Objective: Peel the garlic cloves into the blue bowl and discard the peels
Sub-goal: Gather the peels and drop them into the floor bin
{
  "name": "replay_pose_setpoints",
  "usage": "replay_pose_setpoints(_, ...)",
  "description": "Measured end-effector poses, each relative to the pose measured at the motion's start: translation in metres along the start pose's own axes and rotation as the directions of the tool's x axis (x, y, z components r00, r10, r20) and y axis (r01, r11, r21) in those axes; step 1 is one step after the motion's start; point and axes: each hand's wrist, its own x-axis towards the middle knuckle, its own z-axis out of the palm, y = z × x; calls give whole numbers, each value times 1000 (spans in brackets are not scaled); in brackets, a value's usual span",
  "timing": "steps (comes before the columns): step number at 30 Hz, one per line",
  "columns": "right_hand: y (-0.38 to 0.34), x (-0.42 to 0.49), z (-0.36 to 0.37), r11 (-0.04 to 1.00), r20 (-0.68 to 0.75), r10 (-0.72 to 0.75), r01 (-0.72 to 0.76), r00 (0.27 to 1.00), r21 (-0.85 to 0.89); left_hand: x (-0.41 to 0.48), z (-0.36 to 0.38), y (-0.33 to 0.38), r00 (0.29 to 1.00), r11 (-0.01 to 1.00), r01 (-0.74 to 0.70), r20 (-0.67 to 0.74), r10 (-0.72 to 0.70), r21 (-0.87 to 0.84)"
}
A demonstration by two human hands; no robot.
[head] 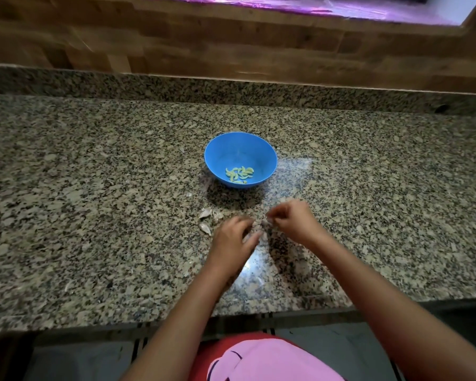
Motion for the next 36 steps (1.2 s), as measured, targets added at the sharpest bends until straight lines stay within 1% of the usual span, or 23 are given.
replay_pose_setpoints(1,0,1,-1,990,8,-32,33,999,-136,-4,5,-2,1000,999,-17,-4,17,40)
replay_pose_setpoints(3,0,3,-3,920,32,-97,102,995,-379,-7,12,-6,998,990,-64,-21,67,125)
replay_pose_setpoints(5,0,2,0,833,63,-183,189,981,-519,-7,14,-7,994,978,-97,-33,104,182)
replay_pose_setpoints(8,2,-4,9,677,151,-320,338,935,-654,-8,16,-7,990,970,-121,-43,133,210)
replay_pose_setpoints(11,6,-11,16,517,215,-419,427,882,-742,-9,17,-8,989,971,-124,-57,139,207)
replay_pose_setpoints(12,7,-11,17,482,217,-459,446,862,-754,-9,17,-7,989,971,-122,-56,136,206)
replay_pose_setpoints(14,8,-14,20,489,180,-493,443,851,-752,-9,15,-5,990,971,-117,-48,130,209)
replay_pose_setpoints(16,12,-16,22,533,127,-533,448,837,-718,-9,15,-4,990,972,-117,-49,129,204)
replay_pose_setpoints(17,16,-17,24,604,83,-529,444,844,-662,-9,14,-3,991,977,-112,-51,123,182)
replay_pose_setpoints(18,19,-18,25,728,-11,-486,397,874,-559,-9,12,-2,992,985,-101,-57,110,143)
replay_pose_setpoints(20,21,-21,21,946,-195,-247,193,949,-260,-5,8,2,997,999,-53,-62,54,9)
replay_pose_setpoints(21,19,-22,20,993,-215,-110,98,970,-67,-3,5,5,998,997,-15,-66,11,-73)
replay_pose_setpoints(22,17,-23,19,992,-203,-10,35,979,119,-1,2,10,997,984,39,-54,-49,-174)
replay_pose_setpoints(23,12,-25,18,961,-187,51,3,981,278,1,-2,15,992,946,108,-22,-121,-306)
replay_pose_setpoints(24,7,-26,18,924,-171,78,-6,982,382,3,-4,21,982,869,175,19,-187,-463)
replay_pose_setpoints(25,2,-28,16,896,-167,85,-2,982,445,5,-6,25,970,761,223,61,-236,-609)
replay_pose_setpoints(26,-1,-29,16,871,-167,90,3,982,492,5,-9,29,960,660,249,91,-264,-709)
replay_pose_setpoints(27,-4,-30,15,845,-166,98,6,981,535,6,-11,31,955,605,257,103,-278,-753)
replay_pose_setpoints(28,-7,-32,14,820,-161,106,6,981,572,8,-12,32,953,589,261,107,-282,-765)
replay_pose_setpoints(32,-10,-33,10,736,-82,122,-34,989,676,12,-14,31,948,601,271,99,-303,-752)
replay_pose_setpoints(33,-11,-33,9,749,-89,120,-31,989,662,12,-13,31,946,610,277,98,-310,-742)
replay_pose_setpoints(34,-11,-33,8,799,-118,106,-14,987,601,13,-11,32,942,628,289,97,-322,-723)
replay_pose_setpoints(36,-14,-37,9,929,-215,23,59,976,366,13,-7,36,928,646,326,104,-358,-690)
